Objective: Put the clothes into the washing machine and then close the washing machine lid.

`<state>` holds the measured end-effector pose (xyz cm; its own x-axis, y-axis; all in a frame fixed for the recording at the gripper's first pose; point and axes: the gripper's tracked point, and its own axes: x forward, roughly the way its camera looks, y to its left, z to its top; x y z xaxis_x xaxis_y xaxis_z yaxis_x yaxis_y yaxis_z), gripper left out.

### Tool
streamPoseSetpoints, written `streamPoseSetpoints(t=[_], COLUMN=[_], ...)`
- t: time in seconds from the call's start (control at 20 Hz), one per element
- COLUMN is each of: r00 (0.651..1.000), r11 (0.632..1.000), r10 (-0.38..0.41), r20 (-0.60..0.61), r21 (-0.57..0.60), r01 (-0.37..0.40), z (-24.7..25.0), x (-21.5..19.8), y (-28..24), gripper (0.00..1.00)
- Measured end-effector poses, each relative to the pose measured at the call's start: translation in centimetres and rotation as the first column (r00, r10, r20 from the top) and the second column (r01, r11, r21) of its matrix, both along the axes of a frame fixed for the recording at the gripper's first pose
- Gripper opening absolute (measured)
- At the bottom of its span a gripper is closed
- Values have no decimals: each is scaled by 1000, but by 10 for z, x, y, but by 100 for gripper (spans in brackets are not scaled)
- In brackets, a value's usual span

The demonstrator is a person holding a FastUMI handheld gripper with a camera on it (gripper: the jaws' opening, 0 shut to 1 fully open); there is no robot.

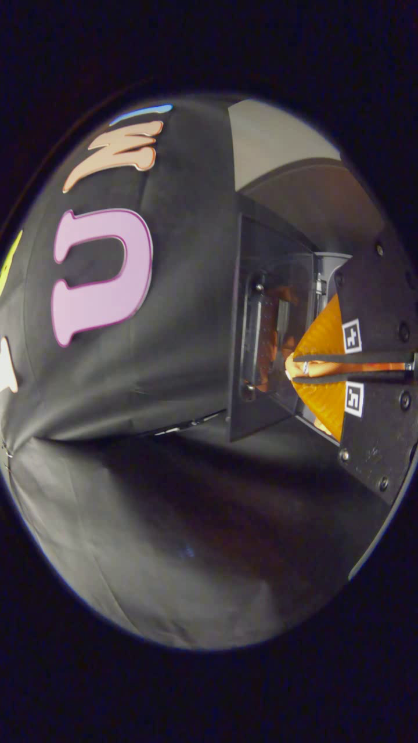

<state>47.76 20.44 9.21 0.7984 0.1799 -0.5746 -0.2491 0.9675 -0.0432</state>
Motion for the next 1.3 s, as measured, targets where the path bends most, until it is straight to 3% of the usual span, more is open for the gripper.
streamPoseSetpoints(t=[0.2,0.55,1.05,1.3], r00=[997,985,974,947], r11=[993,994,997,995], r10=[12,14,-51,-95], r20=[77,172,220,307], r21=[-114,-109,-37,-4], r01=[-3,5,61,102], z=[-2,11,26,49], x=[6,14,29,53], y=[-13,-12,-9,-8], gripper=[22,99,98,98])
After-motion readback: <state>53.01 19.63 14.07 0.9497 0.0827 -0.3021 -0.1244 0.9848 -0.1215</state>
